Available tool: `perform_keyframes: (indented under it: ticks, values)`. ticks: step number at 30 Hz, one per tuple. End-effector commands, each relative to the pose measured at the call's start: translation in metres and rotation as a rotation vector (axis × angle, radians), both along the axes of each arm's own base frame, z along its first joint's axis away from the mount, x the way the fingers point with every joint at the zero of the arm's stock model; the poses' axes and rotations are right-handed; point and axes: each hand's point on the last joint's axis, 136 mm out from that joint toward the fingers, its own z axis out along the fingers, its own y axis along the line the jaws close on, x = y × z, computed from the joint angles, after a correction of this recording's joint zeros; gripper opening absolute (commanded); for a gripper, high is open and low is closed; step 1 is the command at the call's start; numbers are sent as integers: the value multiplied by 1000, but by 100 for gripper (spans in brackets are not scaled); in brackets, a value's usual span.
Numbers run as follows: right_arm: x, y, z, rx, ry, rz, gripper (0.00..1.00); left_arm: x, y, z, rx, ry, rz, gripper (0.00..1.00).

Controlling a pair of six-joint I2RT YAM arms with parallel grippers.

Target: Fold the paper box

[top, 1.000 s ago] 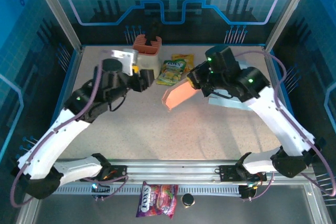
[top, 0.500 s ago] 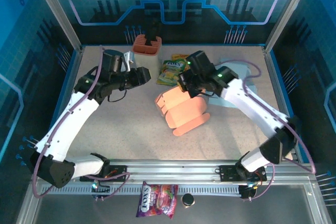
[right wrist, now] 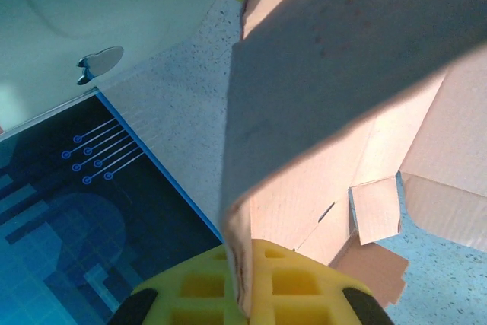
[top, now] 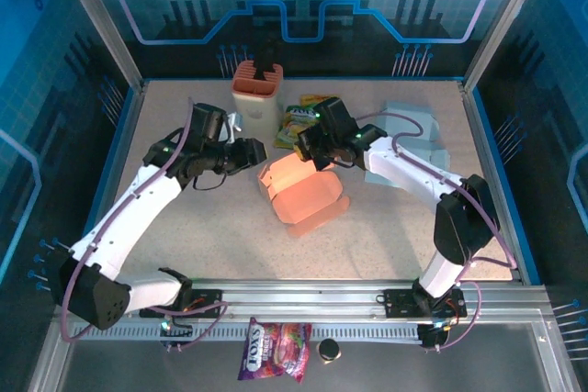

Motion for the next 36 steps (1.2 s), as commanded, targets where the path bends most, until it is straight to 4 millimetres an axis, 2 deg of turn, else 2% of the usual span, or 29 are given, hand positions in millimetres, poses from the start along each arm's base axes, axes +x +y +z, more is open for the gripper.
perform_keyframes:
  ticks: [1, 12, 16, 20, 23, 27, 33, 36]
  values:
    - [3, 6, 6, 36, -30, 16, 0, 3, -13, -8, -43, 53, -1, 43]
    - [1, 6, 10, 54, -34, 12, 0, 9, -35, -41, -40, 160, -16, 45]
    - [1, 8, 8, 65, -28, 18, 0, 13, -46, -44, -57, 163, -31, 45]
    - [0, 9, 8, 69, -31, 20, 0, 18, -47, -46, -47, 149, -23, 43]
    - [1, 2, 4, 56, -41, 17, 0, 18, -38, -34, -20, 100, -7, 44]
    - [9, -4, 3, 58, -129, 31, 0, 10, -13, -23, 48, 44, 26, 54]
    - [13, 1, -3, 82, -286, 96, 0, -7, 39, -51, 104, 105, 120, 53]
    - [13, 4, -7, 92, -346, 124, 0, -15, 56, -69, 125, 129, 146, 51]
